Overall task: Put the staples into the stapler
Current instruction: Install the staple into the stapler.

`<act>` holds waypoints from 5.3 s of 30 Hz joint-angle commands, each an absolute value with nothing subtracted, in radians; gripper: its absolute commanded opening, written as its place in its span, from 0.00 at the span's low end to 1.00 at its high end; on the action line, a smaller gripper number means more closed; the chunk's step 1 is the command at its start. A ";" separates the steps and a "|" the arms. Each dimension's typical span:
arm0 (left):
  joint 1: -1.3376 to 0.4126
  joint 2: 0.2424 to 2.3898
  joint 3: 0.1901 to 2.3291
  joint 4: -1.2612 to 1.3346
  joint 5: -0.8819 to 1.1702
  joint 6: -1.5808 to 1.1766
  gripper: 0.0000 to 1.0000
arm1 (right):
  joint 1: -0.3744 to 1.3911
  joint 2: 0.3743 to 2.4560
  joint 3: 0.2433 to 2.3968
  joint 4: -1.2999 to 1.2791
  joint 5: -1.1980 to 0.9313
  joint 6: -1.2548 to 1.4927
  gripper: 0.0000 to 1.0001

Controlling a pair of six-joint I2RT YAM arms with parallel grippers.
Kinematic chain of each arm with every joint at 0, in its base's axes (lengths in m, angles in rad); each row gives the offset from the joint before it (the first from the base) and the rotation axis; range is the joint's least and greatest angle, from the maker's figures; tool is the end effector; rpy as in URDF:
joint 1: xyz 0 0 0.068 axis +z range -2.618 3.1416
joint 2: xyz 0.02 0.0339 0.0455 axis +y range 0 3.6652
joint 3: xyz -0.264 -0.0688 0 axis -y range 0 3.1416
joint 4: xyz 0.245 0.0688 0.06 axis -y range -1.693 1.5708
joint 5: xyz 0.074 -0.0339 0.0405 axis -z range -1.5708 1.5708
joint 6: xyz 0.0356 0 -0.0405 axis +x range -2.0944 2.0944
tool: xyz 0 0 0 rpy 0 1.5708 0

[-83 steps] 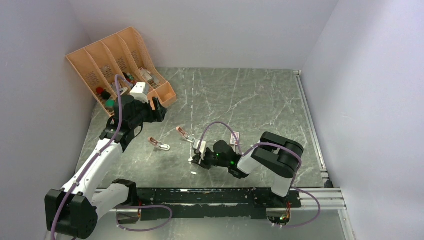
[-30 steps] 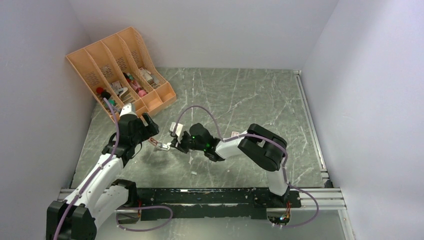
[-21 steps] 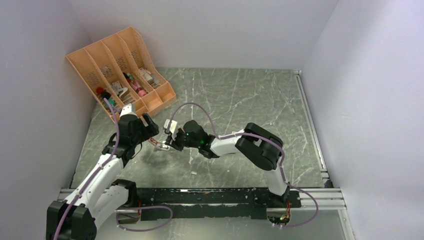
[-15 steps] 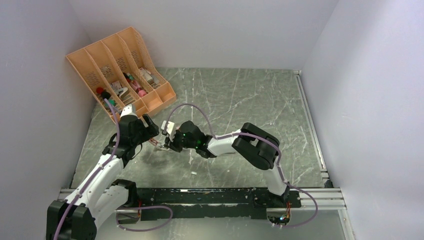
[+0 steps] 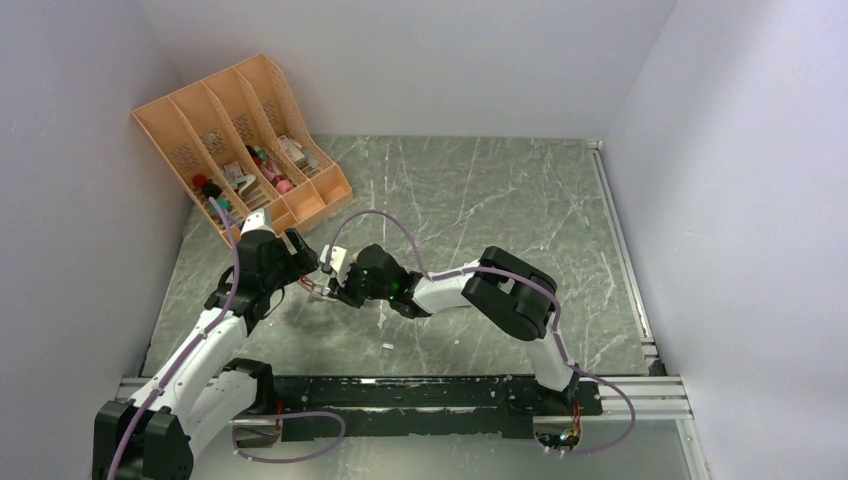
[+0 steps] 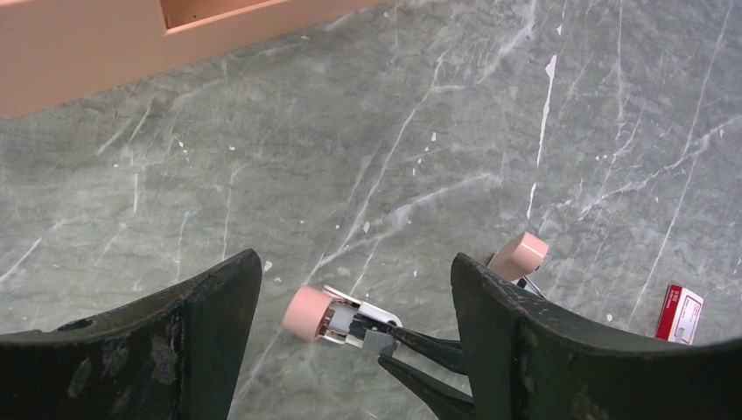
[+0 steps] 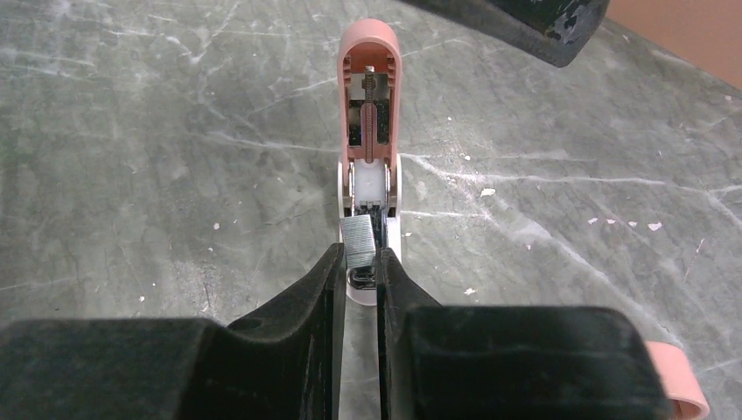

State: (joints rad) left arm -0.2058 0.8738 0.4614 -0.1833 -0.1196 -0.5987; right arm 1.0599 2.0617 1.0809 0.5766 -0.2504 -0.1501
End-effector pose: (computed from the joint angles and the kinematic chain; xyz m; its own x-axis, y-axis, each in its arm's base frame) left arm 0.1864 -0.0346 0.2113 -0.5136 -0.4644 -0.7215 -0.2218 0.8842 -0.4112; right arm 0.2027 0.3797 0.1335 -0.0471 -0.3803 -0.9237 -0.9745 0.2206 -0.0411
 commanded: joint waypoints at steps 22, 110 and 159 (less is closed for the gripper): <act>-0.195 0.863 0.452 -0.159 -0.096 -0.589 0.83 | 1.061 2.065 1.103 0.600 -0.221 -0.123 0.17; -0.195 0.857 0.454 -0.157 -0.095 -0.587 0.83 | 1.099 2.064 1.172 0.453 -0.090 -0.028 0.17; -0.195 0.856 0.452 -0.158 -0.098 -0.587 0.83 | 1.099 2.079 1.174 0.406 -0.092 -0.028 0.17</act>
